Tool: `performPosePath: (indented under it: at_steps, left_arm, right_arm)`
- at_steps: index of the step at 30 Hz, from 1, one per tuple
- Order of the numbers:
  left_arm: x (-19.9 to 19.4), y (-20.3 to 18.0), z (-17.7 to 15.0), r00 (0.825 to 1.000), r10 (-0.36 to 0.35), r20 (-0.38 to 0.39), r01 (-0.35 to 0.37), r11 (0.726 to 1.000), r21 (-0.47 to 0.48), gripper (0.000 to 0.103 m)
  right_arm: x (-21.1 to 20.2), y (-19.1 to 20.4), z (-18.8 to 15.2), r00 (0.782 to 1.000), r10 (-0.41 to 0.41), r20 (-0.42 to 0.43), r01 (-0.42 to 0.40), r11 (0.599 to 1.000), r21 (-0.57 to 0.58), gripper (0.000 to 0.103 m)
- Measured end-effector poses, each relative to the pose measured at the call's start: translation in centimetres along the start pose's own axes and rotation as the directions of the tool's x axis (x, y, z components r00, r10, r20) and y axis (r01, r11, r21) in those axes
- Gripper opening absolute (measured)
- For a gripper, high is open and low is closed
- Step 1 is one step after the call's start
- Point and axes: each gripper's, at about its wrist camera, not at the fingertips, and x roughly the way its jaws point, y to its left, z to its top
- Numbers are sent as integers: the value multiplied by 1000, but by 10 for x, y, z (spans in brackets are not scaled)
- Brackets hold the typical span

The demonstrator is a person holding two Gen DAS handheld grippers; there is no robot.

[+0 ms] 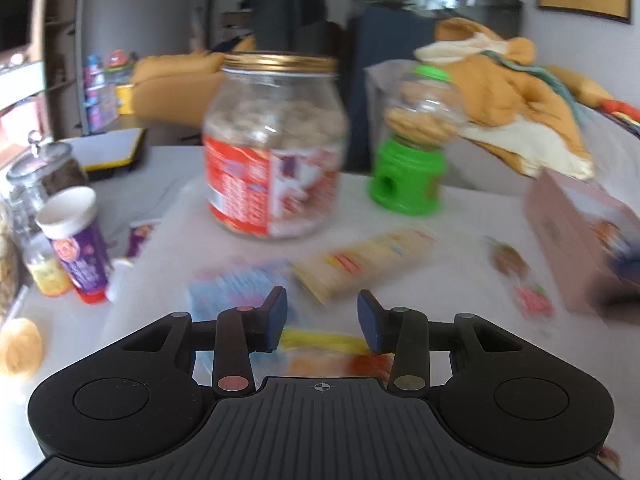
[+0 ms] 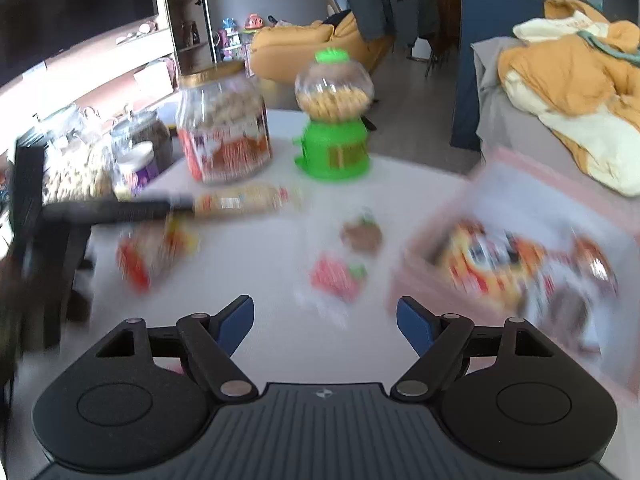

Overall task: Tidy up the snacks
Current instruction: 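Grasp the red-and-yellow quail-egg bag with the left tool, then grasp the red chicken snack bag with the right tool while the left tool holds the egg bag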

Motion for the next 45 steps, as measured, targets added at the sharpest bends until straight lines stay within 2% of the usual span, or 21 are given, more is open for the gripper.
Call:
performPosePath:
  at_steps: [5, 7, 8, 9, 10, 12, 14, 16, 19, 22, 23, 26, 29, 31, 32, 35, 39, 42, 45]
  left_arm:
    - [-19, -9, -27, 992, -112, -58, 108, 992, -63, 43]
    - [-31, -5, -33, 992, -118, -39, 114, 989, -95, 43]
    - [-38, 0, -36, 992, -121, -25, 117, 985, -127, 43]
    - [-48, 6, -40, 993, -122, -8, 119, 979, -163, 42]
    - [-56, 13, -42, 993, -119, 12, 119, 972, -203, 41]
    - [-69, 25, -42, 995, -94, 44, 103, 960, -262, 41]
    - [-79, 39, -44, 996, -67, 64, 84, 943, -321, 41]
    - [-84, 48, -43, 996, -71, 62, 89, 927, -364, 41]
    - [-83, 49, -43, 991, -135, 12, 129, 910, -395, 41]
    - [-81, 35, -49, 985, -162, -52, 132, 919, -371, 41]
    - [-81, 30, -50, 985, -154, -78, 116, 926, -360, 41]
    - [-87, 20, -56, 985, -114, -133, 61, 934, -352, 41]
    - [-85, 13, -56, 981, -131, -143, 71, 928, -365, 41]
    - [-74, 5, -51, 981, -106, -163, 43, 936, -349, 41]
    - [-69, -1, -49, 982, -92, -167, 32, 943, -332, 42]
    - [-57, -21, -40, 984, -61, -170, 16, 967, -253, 48]
    - [-43, -49, -34, 982, -45, -181, 19, 990, -139, 57]
    - [-37, -63, -33, 980, -32, -196, 21, 998, -58, 66]
    - [-37, -74, -36, 980, -1, -200, 10, 999, 42, 67]
  right_arm:
    - [51, 15, 65, 998, -16, -54, 17, 1000, 14, 79]
    - [75, 20, 78, 994, -83, -68, 81, 996, -24, 79]
    - [86, 23, 80, 989, -124, -77, 121, 992, -44, 78]
    - [97, 25, 81, 985, -150, -89, 145, 987, -63, 73]
    - [106, 26, 81, 980, -168, -106, 160, 984, -82, 61]
    - [124, 28, 76, 968, -204, -148, 189, 976, -109, 48]
    - [132, 28, 69, 960, -218, -175, 203, 974, -98, 48]
    - [127, 30, 63, 961, -220, -167, 208, 974, -86, 48]
    - [111, 39, 53, 976, -119, -183, 107, 992, -72, 48]
    - [99, 44, 37, 967, 30, -252, -38, 999, -26, 48]
    - [93, 46, 30, 969, 36, -246, -43, 999, -26, 48]
    - [70, 54, 10, 980, 15, -197, -32, 996, -83, 48]
    - [42, 48, -8, 991, 17, -130, -30, 995, -96, 54]
    - [28, 42, -23, 997, -11, -81, 3, 994, -106, 74]
    - [25, 39, -29, 998, -31, -62, 24, 994, -108, 77]
    - [16, 27, -44, 996, -86, -37, 82, 991, -106, 78]
    - [11, 12, -66, 990, -137, -24, 135, 987, -90, 85]
    - [11, -1, -75, 993, -117, -15, 116, 993, -26, 93]
    - [11, -10, -79, 995, -96, -12, 96, 995, 26, 98]
